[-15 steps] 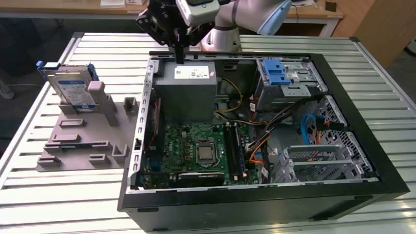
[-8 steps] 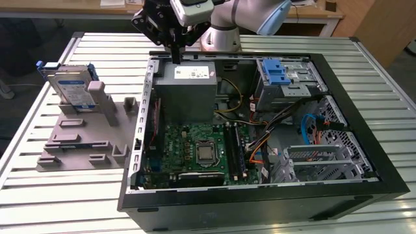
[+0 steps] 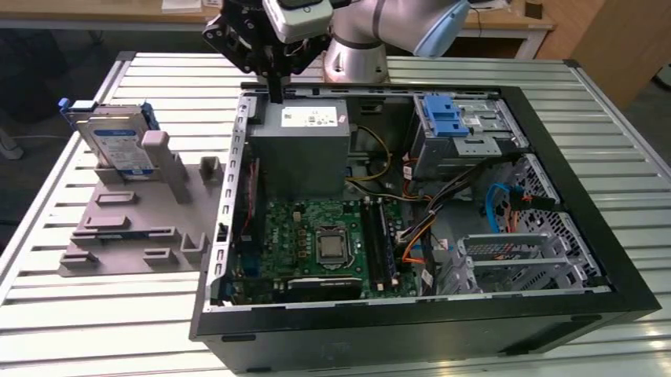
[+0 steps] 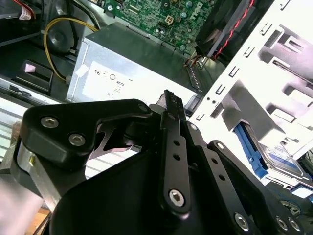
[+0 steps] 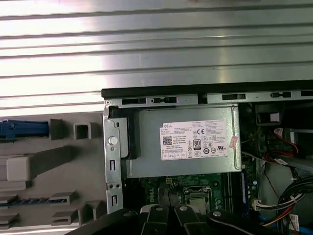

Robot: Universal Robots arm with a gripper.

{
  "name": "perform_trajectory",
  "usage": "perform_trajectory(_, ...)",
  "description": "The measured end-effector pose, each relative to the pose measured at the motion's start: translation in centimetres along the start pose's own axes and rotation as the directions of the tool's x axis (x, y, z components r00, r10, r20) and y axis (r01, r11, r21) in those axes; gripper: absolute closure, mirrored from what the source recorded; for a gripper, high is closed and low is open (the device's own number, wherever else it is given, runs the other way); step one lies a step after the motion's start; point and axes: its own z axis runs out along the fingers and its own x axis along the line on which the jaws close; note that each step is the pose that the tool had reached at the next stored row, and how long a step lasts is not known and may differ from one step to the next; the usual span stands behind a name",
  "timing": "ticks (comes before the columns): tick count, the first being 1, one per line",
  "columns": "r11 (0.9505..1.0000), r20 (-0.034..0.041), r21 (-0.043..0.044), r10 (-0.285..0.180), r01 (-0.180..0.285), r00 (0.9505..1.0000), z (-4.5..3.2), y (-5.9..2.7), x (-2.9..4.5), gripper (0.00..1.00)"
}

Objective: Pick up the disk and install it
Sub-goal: 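Reach for the disk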

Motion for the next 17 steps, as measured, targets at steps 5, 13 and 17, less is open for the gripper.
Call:
perform_trajectory(5,1.0,0.0,0.0,0.0,0.0,1.0,0.01,-0.02,0.6,0.89)
perform_trajectory(13,1.0,0.0,0.0,0.0,0.0,1.0,0.01,0.0,1.73,0.89)
perform_trajectory(17,1.0,0.0,-0.0001,0.0,0.0,1.0,0.01,0.07,2.46,0.89)
